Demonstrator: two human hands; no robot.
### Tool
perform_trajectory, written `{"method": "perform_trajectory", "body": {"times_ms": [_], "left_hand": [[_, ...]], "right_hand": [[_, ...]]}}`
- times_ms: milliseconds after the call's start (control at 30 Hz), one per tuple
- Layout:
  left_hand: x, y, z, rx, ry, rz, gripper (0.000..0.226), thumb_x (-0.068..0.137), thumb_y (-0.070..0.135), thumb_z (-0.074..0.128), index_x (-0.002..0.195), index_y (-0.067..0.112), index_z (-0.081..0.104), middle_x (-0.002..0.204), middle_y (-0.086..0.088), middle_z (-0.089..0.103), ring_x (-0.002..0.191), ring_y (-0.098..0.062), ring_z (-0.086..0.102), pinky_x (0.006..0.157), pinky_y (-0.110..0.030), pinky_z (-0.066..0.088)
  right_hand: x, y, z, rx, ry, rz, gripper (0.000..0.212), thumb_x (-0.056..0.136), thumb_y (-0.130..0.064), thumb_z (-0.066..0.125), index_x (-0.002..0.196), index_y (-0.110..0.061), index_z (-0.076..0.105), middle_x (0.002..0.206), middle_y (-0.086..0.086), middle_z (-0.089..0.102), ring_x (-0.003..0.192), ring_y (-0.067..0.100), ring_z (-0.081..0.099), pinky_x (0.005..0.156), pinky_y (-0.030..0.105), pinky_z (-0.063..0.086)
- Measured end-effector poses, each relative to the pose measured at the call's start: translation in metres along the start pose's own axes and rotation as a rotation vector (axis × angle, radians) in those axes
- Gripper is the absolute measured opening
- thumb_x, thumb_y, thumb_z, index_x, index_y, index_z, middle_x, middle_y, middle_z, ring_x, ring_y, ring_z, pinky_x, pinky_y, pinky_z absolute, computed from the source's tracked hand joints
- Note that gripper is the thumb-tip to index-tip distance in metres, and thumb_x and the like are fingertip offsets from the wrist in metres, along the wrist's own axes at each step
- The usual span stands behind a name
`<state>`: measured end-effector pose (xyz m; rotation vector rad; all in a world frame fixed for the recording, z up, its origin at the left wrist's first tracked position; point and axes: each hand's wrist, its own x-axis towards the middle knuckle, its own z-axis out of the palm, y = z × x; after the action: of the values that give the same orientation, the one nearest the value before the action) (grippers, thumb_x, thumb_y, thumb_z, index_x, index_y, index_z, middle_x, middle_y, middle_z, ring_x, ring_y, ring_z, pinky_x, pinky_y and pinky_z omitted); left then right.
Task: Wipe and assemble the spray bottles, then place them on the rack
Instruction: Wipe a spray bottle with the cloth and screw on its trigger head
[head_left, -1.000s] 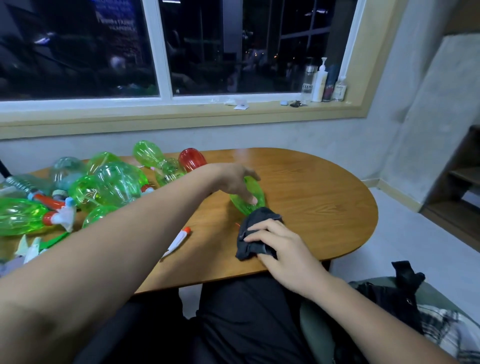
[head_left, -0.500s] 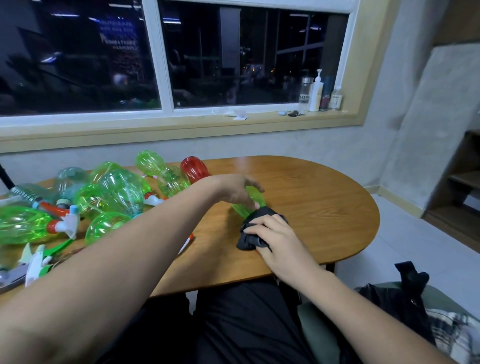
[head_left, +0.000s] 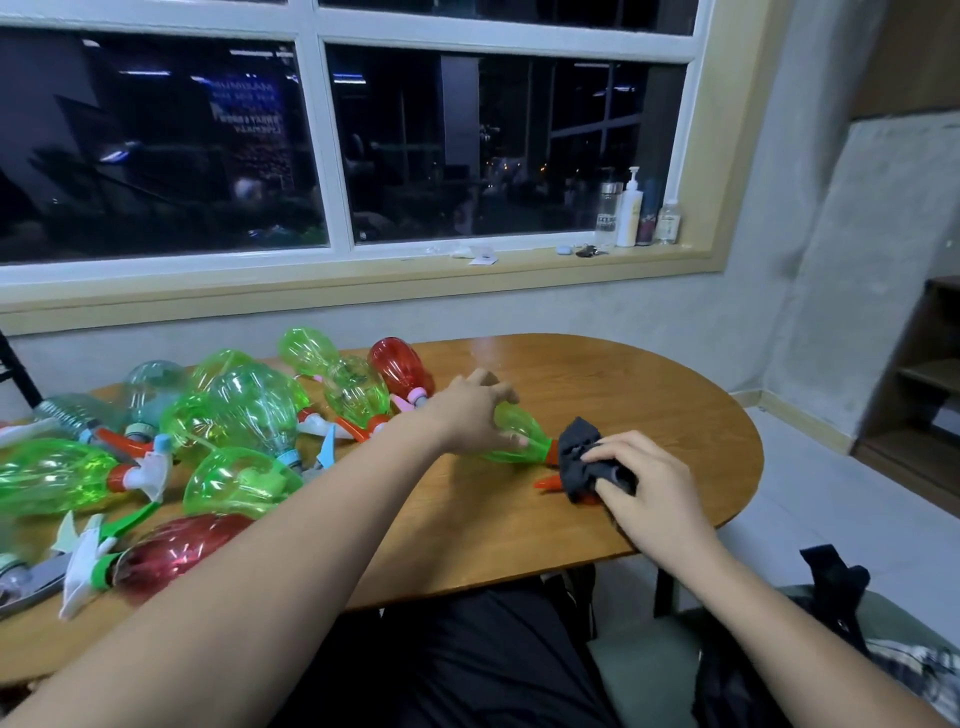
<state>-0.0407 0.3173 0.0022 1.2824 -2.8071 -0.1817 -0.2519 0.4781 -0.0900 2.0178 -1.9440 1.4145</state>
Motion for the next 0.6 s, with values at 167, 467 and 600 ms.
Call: {"method": "perform_trajectory", "body": {"times_ms": [167, 467, 600], "left_hand": [[-0.019, 0.002, 0.011, 0.118, 0.147, 0.069, 0.092, 0.076, 0.059, 0.086, 0.155, 0.029, 0.048, 0.150, 0.002, 0.047, 0.133, -0.026, 0.047, 0.108, -0.044, 0.046], [-0.039, 0.001, 0.029, 0.156, 0.437, 0.019, 0.081, 0.072, 0.057, 0.087, 0.140, 0.028, 0.055, 0.129, 0.004, 0.059, 0.117, -0.022, 0.053, 0.089, -0.035, 0.044], [-0.053, -0.003, 0.043, -0.179, 0.561, -0.081, 0.081, 0.070, 0.070, 0.084, 0.134, 0.028, 0.057, 0.123, 0.006, 0.063, 0.114, -0.019, 0.058, 0.084, -0.035, 0.050]], "right_hand": [[0.022, 0.003, 0.003, 0.214, 0.229, 0.228, 0.031, 0.095, -0.001, 0.067, 0.105, -0.029, 0.077, 0.113, -0.017, 0.069, 0.106, -0.003, 0.064, 0.089, 0.017, 0.051], [0.045, 0.012, 0.018, 0.395, 0.342, 0.447, 0.030, 0.098, -0.006, 0.065, 0.100, -0.034, 0.076, 0.098, -0.012, 0.076, 0.093, 0.013, 0.073, 0.077, 0.035, 0.059], [0.046, 0.010, 0.019, 0.400, 0.325, 0.443, 0.028, 0.097, -0.006, 0.068, 0.100, -0.032, 0.078, 0.098, -0.016, 0.077, 0.097, 0.006, 0.072, 0.085, 0.033, 0.059]]}}
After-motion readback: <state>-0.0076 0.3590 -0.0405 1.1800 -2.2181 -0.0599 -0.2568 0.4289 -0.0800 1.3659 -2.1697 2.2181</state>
